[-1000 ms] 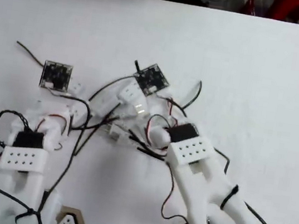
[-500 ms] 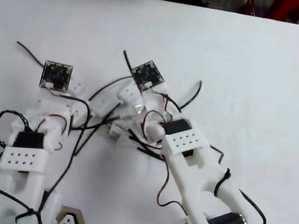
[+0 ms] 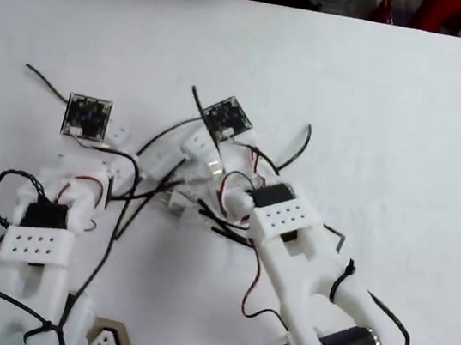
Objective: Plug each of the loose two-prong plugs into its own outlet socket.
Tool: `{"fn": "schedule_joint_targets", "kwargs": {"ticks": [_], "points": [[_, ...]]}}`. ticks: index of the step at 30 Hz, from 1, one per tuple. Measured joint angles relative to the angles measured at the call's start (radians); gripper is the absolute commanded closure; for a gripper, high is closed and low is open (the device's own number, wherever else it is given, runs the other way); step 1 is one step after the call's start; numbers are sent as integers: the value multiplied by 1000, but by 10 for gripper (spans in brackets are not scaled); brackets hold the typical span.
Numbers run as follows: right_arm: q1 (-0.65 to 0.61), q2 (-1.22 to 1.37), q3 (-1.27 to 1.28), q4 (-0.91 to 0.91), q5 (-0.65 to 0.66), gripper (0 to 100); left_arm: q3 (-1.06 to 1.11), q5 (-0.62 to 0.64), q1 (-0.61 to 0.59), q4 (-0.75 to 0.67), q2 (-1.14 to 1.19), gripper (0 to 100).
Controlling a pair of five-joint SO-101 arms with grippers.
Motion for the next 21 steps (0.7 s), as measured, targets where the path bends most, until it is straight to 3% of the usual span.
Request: {"fn": "schedule_joint_targets", "kwargs": {"ticks": [21], "points": [[2,75,54,-43,-77,981,18,-68,0,0,0,977]]}}
